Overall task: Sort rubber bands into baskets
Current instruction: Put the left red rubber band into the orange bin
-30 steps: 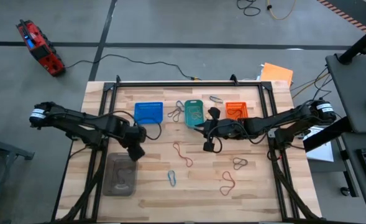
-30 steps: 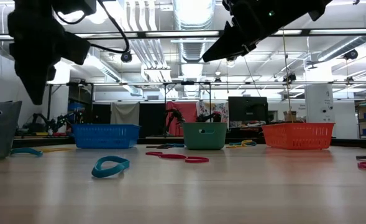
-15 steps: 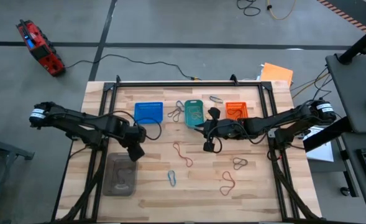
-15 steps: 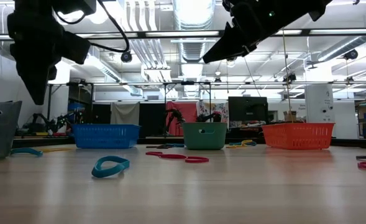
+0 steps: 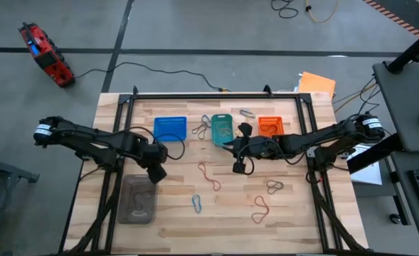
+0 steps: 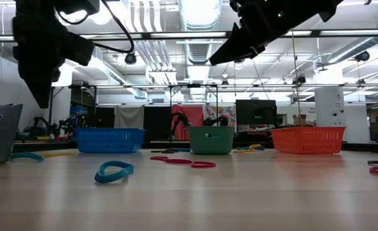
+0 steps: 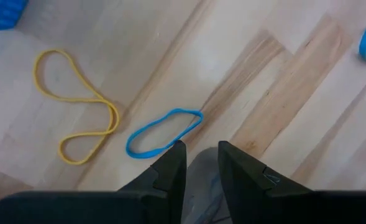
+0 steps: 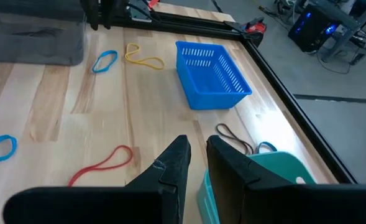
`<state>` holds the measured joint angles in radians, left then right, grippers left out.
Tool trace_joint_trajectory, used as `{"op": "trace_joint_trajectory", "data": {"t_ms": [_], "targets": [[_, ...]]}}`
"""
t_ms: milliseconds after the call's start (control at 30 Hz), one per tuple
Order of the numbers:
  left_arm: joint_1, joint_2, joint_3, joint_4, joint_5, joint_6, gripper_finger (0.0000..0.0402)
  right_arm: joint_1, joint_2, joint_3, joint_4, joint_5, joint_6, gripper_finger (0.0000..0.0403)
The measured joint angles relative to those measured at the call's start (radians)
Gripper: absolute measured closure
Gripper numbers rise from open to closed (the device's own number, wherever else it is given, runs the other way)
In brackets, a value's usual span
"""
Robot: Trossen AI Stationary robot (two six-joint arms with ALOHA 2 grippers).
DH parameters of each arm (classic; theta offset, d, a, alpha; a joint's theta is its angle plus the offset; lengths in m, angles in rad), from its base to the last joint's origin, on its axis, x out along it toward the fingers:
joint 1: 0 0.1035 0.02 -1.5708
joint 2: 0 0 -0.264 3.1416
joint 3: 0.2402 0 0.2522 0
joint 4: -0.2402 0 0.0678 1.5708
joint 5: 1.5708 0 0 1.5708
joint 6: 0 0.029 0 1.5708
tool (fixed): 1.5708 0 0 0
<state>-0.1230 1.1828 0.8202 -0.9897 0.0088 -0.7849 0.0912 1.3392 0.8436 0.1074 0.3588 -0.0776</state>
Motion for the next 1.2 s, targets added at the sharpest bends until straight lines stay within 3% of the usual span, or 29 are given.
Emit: {"op": "trace_joint_trajectory", "data": {"t_ms": [100,200,300,433,533,667,800,1000,1200], "targets": [[-0.002,0.001,-0.002,0.203,0.046,-0.042,0.0324,0.0,0.0,0.0,0.0,0.0,0.001,0.0351],[-0.022,0.003,-0.001,0.458,0.061,0.06,0.0324,0.001,0.0,0.007,-0.008,-0.003,0.019,0.0351],[-0.024,0.001,0.0,0.575,0.059,0.18,0.0324,0.002,0.0,0.047,-0.065,-0.093,0.085,0.0351],[-0.021,-0.004,0.0,0.525,-0.044,0.3,0.0324,0.009,0.013,0.144,-0.308,-0.15,0.251,0.0351],[-0.021,-0.005,0.0,0.455,-0.125,0.339,0.0324,0.017,0.032,0.233,-0.548,-0.123,0.379,0.0351],[-0.021,-0.005,0.0,0.402,-0.157,0.383,0.0324,0.034,0.078,0.327,-0.76,-0.081,0.482,0.0351],[-0.021,-0.006,0.0,0.398,-0.157,0.455,0.0324,0.048,0.128,0.377,-0.803,-0.099,0.538,0.0351],[-0.024,-0.006,-0.006,0.402,-0.149,0.578,0.0324,0.079,0.202,0.395,-0.82,-0.3,0.522,0.0351],[-0.024,-0.006,-0.022,0.456,-0.145,0.698,0.0324,0.142,0.251,0.395,-0.959,-0.325,0.597,0.0351]]}}
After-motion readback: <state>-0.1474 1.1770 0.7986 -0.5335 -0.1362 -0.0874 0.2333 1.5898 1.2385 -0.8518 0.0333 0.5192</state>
